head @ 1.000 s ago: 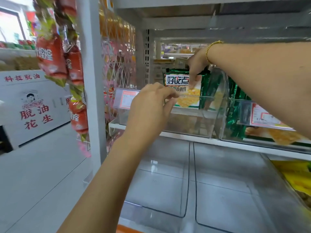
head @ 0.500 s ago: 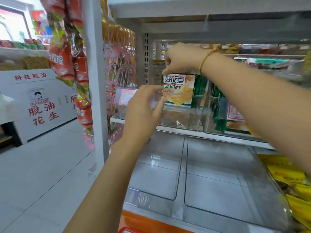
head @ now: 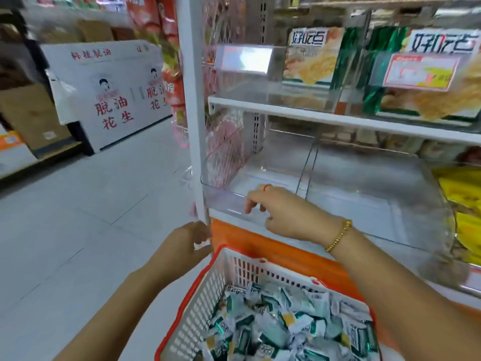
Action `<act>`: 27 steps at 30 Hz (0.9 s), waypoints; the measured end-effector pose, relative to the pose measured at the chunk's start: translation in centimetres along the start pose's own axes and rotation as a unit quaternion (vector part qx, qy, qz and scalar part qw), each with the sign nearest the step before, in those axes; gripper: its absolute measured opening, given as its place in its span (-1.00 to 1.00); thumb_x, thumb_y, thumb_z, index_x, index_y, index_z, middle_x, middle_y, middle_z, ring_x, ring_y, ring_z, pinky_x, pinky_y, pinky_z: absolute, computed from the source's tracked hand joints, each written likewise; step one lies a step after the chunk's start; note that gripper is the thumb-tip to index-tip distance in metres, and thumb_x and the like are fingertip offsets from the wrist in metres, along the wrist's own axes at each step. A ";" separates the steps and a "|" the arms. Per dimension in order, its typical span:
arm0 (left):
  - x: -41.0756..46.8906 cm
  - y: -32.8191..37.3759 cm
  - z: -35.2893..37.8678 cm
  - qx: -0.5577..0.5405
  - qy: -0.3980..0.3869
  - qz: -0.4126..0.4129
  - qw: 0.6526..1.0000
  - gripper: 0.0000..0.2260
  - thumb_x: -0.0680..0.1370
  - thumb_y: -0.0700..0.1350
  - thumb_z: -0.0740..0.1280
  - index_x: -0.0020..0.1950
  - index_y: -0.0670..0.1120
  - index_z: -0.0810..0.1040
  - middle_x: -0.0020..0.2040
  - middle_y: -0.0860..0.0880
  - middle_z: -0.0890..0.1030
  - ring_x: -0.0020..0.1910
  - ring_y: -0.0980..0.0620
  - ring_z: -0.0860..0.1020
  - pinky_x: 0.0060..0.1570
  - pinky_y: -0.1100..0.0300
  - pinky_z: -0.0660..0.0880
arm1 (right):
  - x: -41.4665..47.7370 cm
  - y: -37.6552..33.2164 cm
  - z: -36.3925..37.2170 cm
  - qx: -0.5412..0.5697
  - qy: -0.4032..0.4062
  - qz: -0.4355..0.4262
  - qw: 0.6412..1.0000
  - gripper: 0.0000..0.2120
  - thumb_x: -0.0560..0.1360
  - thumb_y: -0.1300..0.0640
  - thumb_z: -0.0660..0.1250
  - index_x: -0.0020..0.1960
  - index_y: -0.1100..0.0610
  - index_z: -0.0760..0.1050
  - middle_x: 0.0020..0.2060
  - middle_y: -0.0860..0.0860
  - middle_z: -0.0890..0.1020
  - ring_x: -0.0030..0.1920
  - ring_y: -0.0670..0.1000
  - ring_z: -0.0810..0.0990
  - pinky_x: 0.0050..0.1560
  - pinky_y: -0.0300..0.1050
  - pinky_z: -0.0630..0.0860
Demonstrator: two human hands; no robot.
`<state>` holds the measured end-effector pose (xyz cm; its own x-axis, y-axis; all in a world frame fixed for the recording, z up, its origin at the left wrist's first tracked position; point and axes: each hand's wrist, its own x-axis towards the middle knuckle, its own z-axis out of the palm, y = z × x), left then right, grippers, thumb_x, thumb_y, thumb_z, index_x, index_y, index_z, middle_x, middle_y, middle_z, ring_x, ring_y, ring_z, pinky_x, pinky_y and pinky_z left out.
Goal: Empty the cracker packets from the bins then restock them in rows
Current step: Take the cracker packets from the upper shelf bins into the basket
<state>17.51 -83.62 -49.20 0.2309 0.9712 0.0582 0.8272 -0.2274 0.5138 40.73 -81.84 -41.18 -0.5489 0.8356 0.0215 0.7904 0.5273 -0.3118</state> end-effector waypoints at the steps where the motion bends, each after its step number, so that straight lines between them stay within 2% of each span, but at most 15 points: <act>1: -0.9 -1.7 1.2 0.017 -0.040 -0.027 0.999 -0.73 0.51 -0.04 0.40 0.18 -0.04 0.53 0.12 0.01 0.57 0.07 0.07 0.54 0.00 0.36 0.42 | -0.1 0.7 2.5 0.021 -0.028 0.019 0.999 -0.59 0.43 0.44 0.20 0.16 0.08 0.50 0.07 -0.02 0.46 -0.01 -0.09 0.40 -0.16 -0.36 0.23; 3: -2.6 -4.7 2.9 0.053 -0.115 -0.081 0.989 -0.58 0.51 0.00 0.39 0.34 -0.04 0.44 0.27 0.01 0.48 0.21 0.05 0.48 0.16 0.29 0.38 | -0.1 2.0 7.4 0.052 -0.076 0.051 0.995 -0.60 0.44 0.44 0.21 0.16 0.10 0.53 0.10 -0.01 0.51 0.03 -0.06 0.45 -0.10 -0.33 0.30; 5: -3.8 -7.2 3.8 0.069 -0.147 -0.122 0.979 -0.51 0.50 0.02 0.40 0.39 -0.05 0.39 0.33 -0.02 0.45 0.25 0.03 0.46 0.21 0.25 0.39 | 0.3 3.1 11.6 0.073 -0.121 0.089 0.986 -0.63 0.46 0.41 0.22 0.18 0.12 0.53 0.06 -0.04 0.53 0.01 -0.04 0.47 -0.10 -0.27 0.41; 7: -5.0 -9.2 5.0 0.071 -0.156 -0.152 0.974 -0.49 0.50 0.01 0.40 0.41 -0.07 0.38 0.33 -0.05 0.45 0.26 0.01 0.46 0.21 0.23 0.39 | 1.3 3.8 15.8 0.088 -0.153 0.126 0.976 -0.70 0.48 0.36 0.23 0.16 0.19 0.54 0.07 0.09 0.60 0.02 0.09 0.55 -0.01 -0.06 0.53; 8: -5.6 -10.0 5.8 0.070 -0.162 -0.163 0.971 -0.49 0.50 -0.01 0.40 0.41 -0.08 0.37 0.33 -0.05 0.45 0.26 0.01 0.46 0.22 0.23 0.39 | 2.0 4.0 17.7 0.093 -0.167 0.143 0.971 -0.75 0.49 0.33 0.23 0.13 0.27 0.56 0.04 0.19 0.61 0.01 0.18 0.57 -0.03 0.01 0.54; 10: -6.8 -11.2 7.6 0.053 -0.169 -0.174 0.969 -0.50 0.51 -0.05 0.40 0.41 -0.11 0.39 0.32 -0.07 0.46 0.25 0.02 0.48 0.20 0.23 0.41 | 3.3 4.1 21.1 0.103 -0.194 0.168 0.961 -0.80 0.51 0.27 0.24 -0.01 0.39 0.54 -0.13 0.32 0.58 -0.13 0.29 0.54 -0.23 -0.05 0.43; 11: -7.4 -11.5 8.7 0.034 -0.165 -0.177 0.970 -0.53 0.51 -0.08 0.40 0.39 -0.11 0.41 0.31 -0.07 0.48 0.22 0.02 0.50 0.18 0.24 0.43 | 3.9 4.0 22.6 0.102 -0.208 0.177 0.957 -0.79 0.52 0.23 0.25 -0.05 0.40 0.53 -0.17 0.33 0.56 -0.19 0.28 0.53 -0.26 -0.06 0.37; 14: -8.5 -12.1 10.8 -0.037 -0.122 -0.181 0.975 -0.67 0.51 -0.18 0.36 0.28 -0.10 0.54 0.19 -0.06 0.57 0.05 0.05 0.57 0.05 0.27 0.48 | 5.9 4.4 26.6 0.115 -0.239 0.194 0.945 -0.70 0.55 0.14 0.27 0.13 0.36 0.54 0.03 0.32 0.58 -0.07 0.20 0.58 -0.13 -0.03 0.46; 17: -9.0 -12.8 11.8 -0.092 -0.061 -0.188 0.976 -0.71 0.45 -0.31 0.35 0.13 -0.10 0.63 0.02 0.01 0.64 -0.12 0.13 0.59 -0.10 0.41 0.48 | 7.7 4.6 29.2 0.121 -0.255 0.198 0.938 -0.81 0.56 0.14 0.24 0.02 0.23 0.55 -0.05 0.19 0.59 0.02 0.16 0.57 -0.11 -0.09 0.50; 19: -8.9 -13.3 12.1 -0.115 -0.044 -0.201 0.972 -0.72 0.42 -0.34 0.35 0.06 -0.07 0.64 -0.07 0.06 0.64 -0.15 0.16 0.59 -0.16 0.48 0.44 | 8.8 4.9 31.0 0.125 -0.263 0.199 0.936 -0.73 0.58 0.13 0.21 0.16 0.27 0.53 0.07 0.23 0.59 0.08 0.20 0.56 0.08 0.01 0.52; 20: -8.8 -13.6 12.1 -0.130 -0.039 -0.209 0.969 -0.72 0.41 -0.35 0.35 0.02 -0.04 0.63 -0.11 0.09 0.63 -0.16 0.19 0.59 -0.16 0.45 0.46 | 9.2 4.9 31.6 0.121 -0.269 0.193 0.936 -0.69 0.59 0.13 0.20 0.21 0.29 0.51 0.09 0.25 0.59 0.07 0.20 0.56 0.11 0.03 0.52; 23: -8.5 -14.3 12.2 -0.165 -0.042 -0.231 0.958 -0.70 0.40 -0.35 0.37 -0.05 0.05 0.59 -0.13 0.10 0.65 -0.16 0.20 0.61 -0.15 0.38 0.50 | 10.3 4.9 34.1 0.083 -0.300 0.176 0.934 -0.74 0.60 0.16 0.20 0.16 0.31 0.49 -0.07 0.21 0.61 -0.13 0.11 0.52 -0.16 -0.08 0.48; 24: -8.4 -14.5 12.2 -0.168 -0.047 -0.235 0.956 -0.71 0.41 -0.33 0.38 -0.04 0.05 0.59 -0.12 0.10 0.65 -0.15 0.21 0.61 -0.17 0.43 0.49 | 10.5 4.9 34.8 0.071 -0.310 0.172 0.932 -0.76 0.59 0.16 0.21 0.17 0.28 0.48 -0.08 0.17 0.60 -0.11 0.11 0.53 -0.15 -0.09 0.45; 27: -8.4 -14.8 12.4 -0.177 -0.050 -0.244 0.952 -0.73 0.44 -0.30 0.39 -0.02 0.06 0.59 -0.12 0.15 0.63 -0.14 0.25 0.59 -0.21 0.50 0.45 | 10.6 5.7 36.6 0.070 -0.325 0.172 0.928 -0.60 0.55 0.10 0.32 0.34 0.21 0.41 0.22 0.18 0.54 0.17 0.18 0.53 0.17 -0.03 0.48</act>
<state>9.72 -89.26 -67.89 -0.0748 0.9396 -0.3339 0.6279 0.3045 0.7162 29.43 -75.61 -77.53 -0.3556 0.6576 -0.6642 0.9307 0.1842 -0.3159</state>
